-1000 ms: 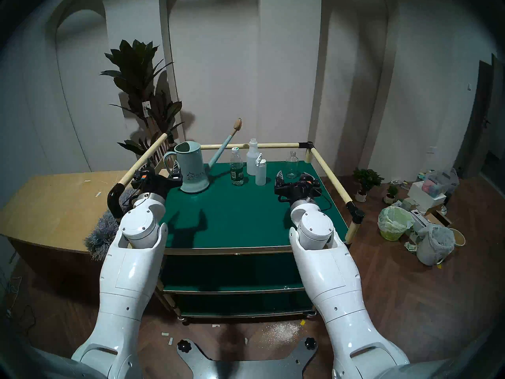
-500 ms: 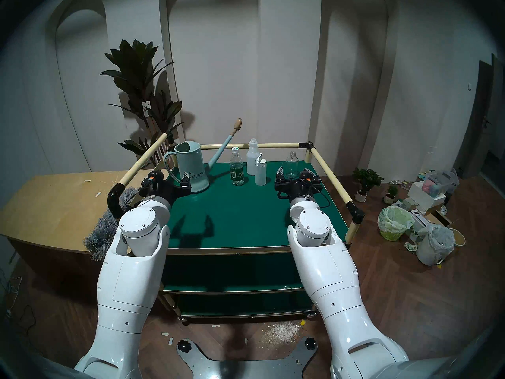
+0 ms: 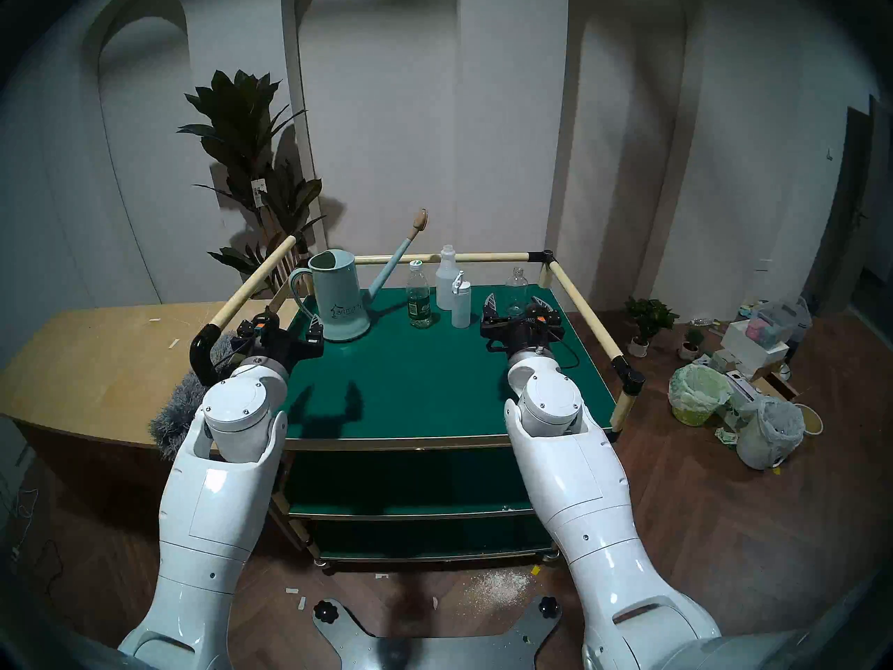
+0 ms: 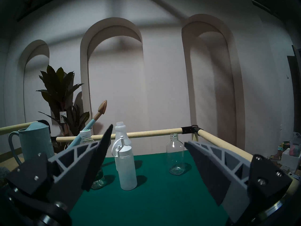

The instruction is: Dust the shelf with the duster

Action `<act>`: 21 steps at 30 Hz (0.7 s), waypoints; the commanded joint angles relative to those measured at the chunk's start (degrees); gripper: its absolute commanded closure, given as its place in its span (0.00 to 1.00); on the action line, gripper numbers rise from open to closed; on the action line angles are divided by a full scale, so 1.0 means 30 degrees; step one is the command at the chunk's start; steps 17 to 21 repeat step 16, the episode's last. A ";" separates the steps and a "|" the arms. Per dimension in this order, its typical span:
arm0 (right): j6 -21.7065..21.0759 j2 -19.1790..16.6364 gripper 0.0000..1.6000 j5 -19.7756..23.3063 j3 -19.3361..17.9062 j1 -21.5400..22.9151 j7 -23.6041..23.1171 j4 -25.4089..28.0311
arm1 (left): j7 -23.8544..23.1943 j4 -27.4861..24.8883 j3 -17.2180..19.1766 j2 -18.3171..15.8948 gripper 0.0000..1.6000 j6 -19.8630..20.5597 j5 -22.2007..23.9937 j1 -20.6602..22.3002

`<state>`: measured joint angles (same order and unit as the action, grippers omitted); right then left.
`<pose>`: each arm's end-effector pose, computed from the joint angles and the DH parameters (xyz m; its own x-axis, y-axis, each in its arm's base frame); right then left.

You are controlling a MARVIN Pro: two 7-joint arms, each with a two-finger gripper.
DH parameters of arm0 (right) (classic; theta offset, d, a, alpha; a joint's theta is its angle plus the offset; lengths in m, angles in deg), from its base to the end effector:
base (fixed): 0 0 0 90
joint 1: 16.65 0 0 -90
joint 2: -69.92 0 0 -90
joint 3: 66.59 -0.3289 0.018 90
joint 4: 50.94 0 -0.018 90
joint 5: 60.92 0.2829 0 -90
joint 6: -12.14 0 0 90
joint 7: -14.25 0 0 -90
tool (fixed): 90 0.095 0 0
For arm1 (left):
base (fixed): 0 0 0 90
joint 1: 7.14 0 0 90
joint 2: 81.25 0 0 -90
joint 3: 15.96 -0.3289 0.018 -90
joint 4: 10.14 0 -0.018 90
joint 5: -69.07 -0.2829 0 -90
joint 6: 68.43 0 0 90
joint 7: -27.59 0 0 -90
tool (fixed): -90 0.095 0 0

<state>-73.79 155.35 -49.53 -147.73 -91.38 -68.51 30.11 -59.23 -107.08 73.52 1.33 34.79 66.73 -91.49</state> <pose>0.4782 0.0148 -0.2878 -0.1529 -0.1036 0.9828 0.0228 -0.9946 -0.1013 0.4249 0.0442 -0.2792 0.0121 -0.1687 0.9856 0.0680 -0.9833 -0.1691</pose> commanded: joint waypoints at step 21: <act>0.0199 0.0042 0.00 -0.0075 -0.0050 0.0156 0.0032 0.0389 | -0.0614 0.0259 0.0036 -0.0411 0.00 -0.1560 0.0476 0.0534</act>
